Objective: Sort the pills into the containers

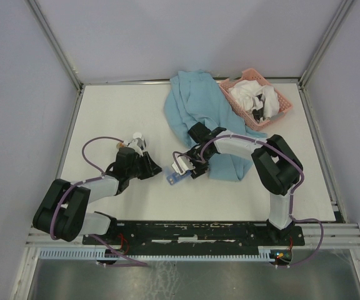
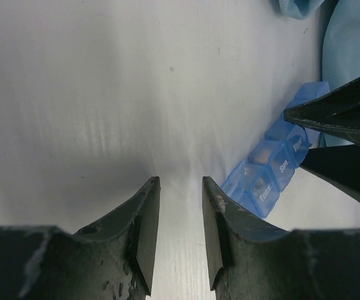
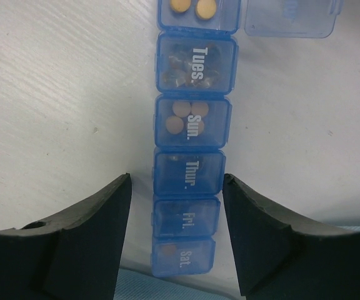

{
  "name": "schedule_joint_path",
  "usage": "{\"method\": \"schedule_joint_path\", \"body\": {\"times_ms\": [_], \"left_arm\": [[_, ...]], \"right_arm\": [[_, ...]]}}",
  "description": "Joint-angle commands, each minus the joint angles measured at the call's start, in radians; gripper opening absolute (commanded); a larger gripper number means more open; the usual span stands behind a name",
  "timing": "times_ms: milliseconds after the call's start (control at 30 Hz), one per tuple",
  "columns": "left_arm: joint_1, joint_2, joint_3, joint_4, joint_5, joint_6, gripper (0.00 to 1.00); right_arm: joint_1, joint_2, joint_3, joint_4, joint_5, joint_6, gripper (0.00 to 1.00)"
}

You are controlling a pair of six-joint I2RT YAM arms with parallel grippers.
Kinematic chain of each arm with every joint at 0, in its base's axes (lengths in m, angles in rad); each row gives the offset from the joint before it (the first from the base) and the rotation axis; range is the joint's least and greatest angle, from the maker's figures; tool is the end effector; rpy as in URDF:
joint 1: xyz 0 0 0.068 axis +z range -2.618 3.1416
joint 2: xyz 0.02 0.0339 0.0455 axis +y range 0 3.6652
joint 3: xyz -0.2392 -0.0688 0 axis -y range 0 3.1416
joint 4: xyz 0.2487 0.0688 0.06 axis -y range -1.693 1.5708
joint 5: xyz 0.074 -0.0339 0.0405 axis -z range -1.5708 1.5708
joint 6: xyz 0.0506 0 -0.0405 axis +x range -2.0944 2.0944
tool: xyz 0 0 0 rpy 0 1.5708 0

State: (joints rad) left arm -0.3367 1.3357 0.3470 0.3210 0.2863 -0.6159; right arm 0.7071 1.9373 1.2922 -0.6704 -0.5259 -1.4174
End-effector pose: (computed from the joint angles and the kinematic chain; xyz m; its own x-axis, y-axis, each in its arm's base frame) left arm 0.2287 -0.0952 0.0955 -0.7810 -0.3138 -0.5399 0.0919 0.7974 -0.5964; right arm 0.2650 0.2598 0.1213 0.5381 -0.6645 -0.5186 -0.8275 -0.5333 -0.1754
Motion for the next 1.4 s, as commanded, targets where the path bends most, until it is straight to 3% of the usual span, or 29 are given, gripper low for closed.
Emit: {"method": "schedule_joint_path", "body": {"times_ms": [0, 333, 633, 1067, 1267, 1367], "left_arm": [[0.004, 0.03, 0.037, 0.098, 0.095, -0.038, 0.39], [-0.002, 0.008, 0.0, 0.207, 0.245, -0.075, 0.36], [-0.005, -0.041, -0.032, 0.193, 0.245, -0.086, 0.37], [-0.052, -0.082, -0.065, 0.144, 0.219, -0.106, 0.34], [-0.077, -0.069, -0.037, 0.057, 0.165, -0.08, 0.3], [-0.083, -0.036, -0.02, 0.029, 0.149, -0.066, 0.23]], "right_arm": [[0.008, 0.02, 0.033, 0.004, 0.006, 0.027, 0.63], [0.011, 0.039, 0.041, 0.016, 0.019, 0.07, 0.54], [0.014, 0.053, 0.061, -0.001, 0.024, 0.092, 0.48], [0.013, 0.071, 0.08, -0.015, 0.03, 0.116, 0.48], [0.014, 0.074, 0.084, -0.017, 0.035, 0.121, 0.47], [0.015, 0.076, 0.085, -0.018, 0.038, 0.123, 0.47]]}}
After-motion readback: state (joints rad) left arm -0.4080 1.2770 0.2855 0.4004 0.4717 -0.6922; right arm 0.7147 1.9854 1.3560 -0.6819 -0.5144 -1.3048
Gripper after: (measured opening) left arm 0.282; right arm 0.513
